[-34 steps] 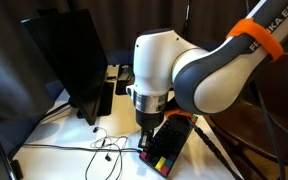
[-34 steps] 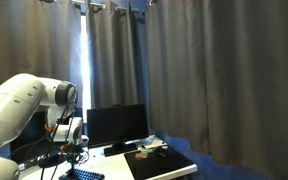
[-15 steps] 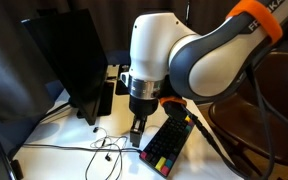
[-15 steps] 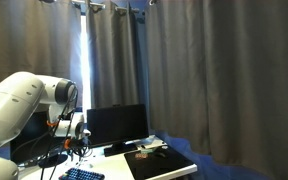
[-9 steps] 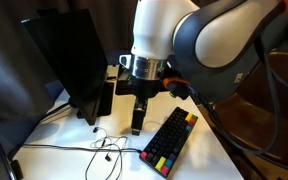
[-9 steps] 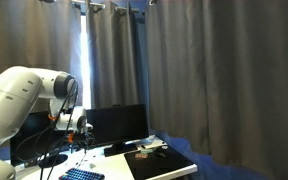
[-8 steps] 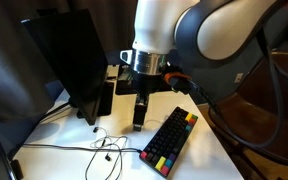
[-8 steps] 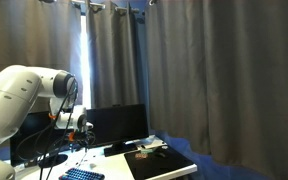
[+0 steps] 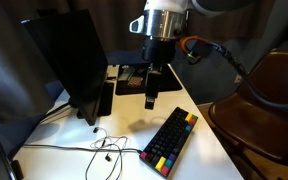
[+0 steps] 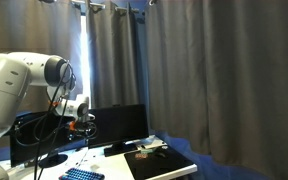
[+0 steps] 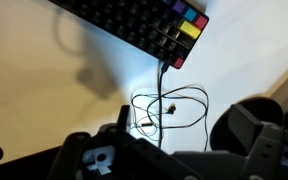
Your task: Press a key on the keyboard
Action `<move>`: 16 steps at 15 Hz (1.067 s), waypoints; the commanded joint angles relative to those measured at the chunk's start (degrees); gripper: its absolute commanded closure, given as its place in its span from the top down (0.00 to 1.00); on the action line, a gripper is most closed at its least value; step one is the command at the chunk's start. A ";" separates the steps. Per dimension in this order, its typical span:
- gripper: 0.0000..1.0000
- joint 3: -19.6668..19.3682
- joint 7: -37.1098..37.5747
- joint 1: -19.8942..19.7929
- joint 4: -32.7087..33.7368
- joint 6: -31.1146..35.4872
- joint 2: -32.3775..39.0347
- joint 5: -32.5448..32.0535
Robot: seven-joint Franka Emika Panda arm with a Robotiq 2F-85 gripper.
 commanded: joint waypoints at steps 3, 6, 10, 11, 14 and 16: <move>1.00 3.35 -5.83 -4.35 -5.50 -4.74 -9.73 9.56; 1.00 3.62 -9.46 -5.20 -7.41 -6.75 -13.68 14.37; 1.00 2.71 -11.66 -5.17 -10.34 -8.22 -18.71 17.37; 1.00 2.48 -11.95 -5.07 -11.31 -8.10 -20.09 17.85; 1.00 1.76 -12.63 -4.62 -13.73 -7.80 -23.78 19.13; 1.00 1.28 -12.88 -4.26 -15.11 -7.87 -26.01 19.68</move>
